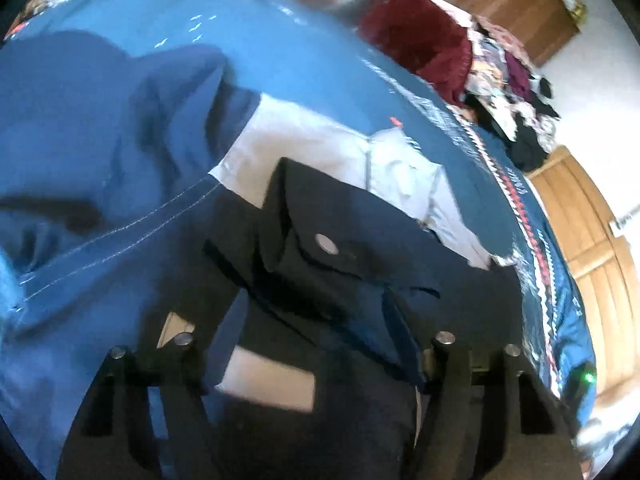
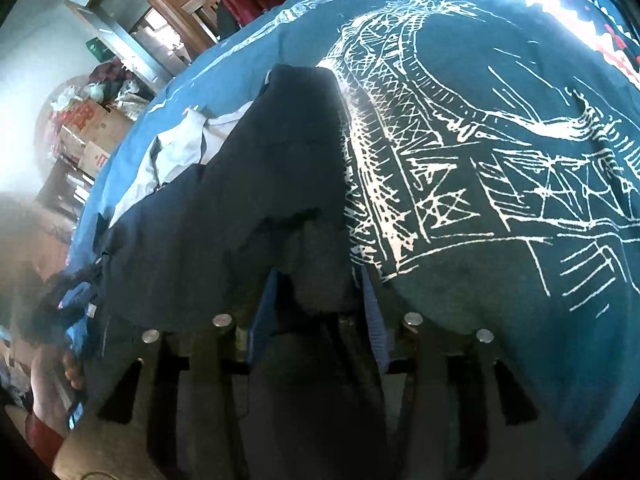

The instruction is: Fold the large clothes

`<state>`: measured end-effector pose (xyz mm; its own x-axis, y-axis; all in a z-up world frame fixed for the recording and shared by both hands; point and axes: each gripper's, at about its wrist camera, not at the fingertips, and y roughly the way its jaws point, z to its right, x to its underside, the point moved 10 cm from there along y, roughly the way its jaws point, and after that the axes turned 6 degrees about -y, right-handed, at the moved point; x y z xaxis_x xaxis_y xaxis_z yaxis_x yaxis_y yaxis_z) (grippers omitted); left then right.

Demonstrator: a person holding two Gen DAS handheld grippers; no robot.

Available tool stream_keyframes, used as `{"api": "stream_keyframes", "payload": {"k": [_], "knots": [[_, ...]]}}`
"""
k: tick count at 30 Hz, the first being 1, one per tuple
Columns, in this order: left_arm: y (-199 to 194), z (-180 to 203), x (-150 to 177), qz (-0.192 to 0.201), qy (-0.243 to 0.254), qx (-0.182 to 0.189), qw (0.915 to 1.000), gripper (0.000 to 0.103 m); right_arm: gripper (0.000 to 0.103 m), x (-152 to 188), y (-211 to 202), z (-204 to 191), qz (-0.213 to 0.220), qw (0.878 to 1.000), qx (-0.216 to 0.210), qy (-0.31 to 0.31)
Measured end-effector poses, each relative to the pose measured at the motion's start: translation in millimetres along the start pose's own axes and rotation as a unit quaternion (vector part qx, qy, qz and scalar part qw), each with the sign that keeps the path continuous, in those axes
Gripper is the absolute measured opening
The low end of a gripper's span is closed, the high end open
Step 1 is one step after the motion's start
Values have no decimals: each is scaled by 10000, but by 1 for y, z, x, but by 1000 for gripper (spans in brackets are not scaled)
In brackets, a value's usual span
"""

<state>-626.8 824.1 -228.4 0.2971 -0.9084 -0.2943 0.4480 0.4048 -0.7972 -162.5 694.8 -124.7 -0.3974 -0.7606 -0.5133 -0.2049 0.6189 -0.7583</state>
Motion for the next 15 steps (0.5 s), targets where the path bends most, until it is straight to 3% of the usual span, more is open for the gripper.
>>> {"api": "stream_keyframes", "payload": {"k": [3,4,7,10,11,15], "knots": [[9,5,-9,36,25,-78,10000,13,44,0,-2,0,10,10000,0,-6],[3,9,-14,172,68,-30,9998,8,44,-1,-5,-2,33,10000,-1,-6],[-29,26,-22,706,386,66,9967,8,47,1,-8,-4,60,9998,75,-190],[8,-15,-6,112,200,-376,9990,8,46,7,-4,-4,-63,9995,143,-275],[11,-22,-4,123,73,-227,9996,10,46,5,-9,-4,-8,9995,175,-277],[-6,-18,-9,407,196,-297,9985,17,46,-28,-37,-17,590,9975,112,-383]]}}
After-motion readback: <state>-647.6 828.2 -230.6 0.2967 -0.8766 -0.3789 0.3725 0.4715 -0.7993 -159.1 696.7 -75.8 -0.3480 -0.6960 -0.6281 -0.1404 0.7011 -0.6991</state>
